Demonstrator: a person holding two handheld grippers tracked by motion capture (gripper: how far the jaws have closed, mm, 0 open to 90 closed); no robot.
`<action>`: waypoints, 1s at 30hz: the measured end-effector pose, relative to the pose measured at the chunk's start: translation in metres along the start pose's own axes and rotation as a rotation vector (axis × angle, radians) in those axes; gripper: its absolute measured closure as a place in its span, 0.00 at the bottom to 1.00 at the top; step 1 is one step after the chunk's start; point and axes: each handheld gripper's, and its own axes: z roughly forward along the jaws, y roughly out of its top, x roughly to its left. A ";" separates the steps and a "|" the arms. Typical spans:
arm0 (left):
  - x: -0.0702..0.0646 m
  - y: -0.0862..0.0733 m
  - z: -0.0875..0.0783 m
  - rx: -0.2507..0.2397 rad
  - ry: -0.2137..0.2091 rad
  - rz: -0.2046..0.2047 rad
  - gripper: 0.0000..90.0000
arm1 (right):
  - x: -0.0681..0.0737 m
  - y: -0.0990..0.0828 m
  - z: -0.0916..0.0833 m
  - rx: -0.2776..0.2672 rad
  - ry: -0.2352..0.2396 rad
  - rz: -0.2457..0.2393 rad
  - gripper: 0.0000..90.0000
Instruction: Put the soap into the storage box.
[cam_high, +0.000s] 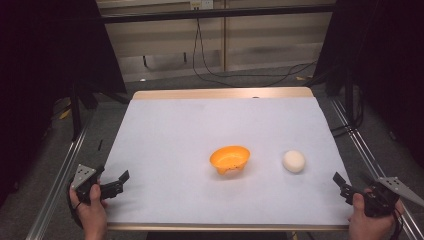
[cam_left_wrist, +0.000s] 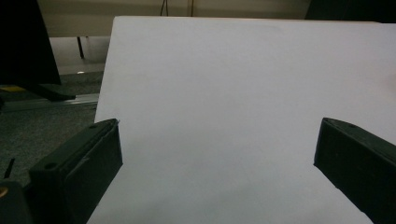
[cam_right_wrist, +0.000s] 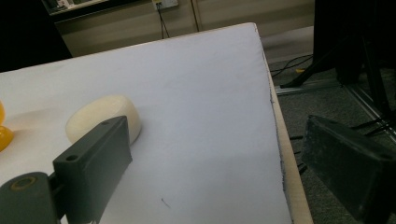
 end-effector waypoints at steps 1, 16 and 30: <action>0.000 0.000 0.000 -0.001 0.000 -0.003 0.01 | 0.000 0.000 0.000 0.003 -0.002 -0.001 0.10; 0.000 0.000 0.000 -0.001 0.002 -0.002 0.01 | 0.012 0.008 0.008 0.062 -0.010 -0.078 0.24; 0.001 0.000 -0.001 -0.001 0.001 -0.002 0.01 | 0.033 0.031 0.022 0.339 0.084 -0.199 0.13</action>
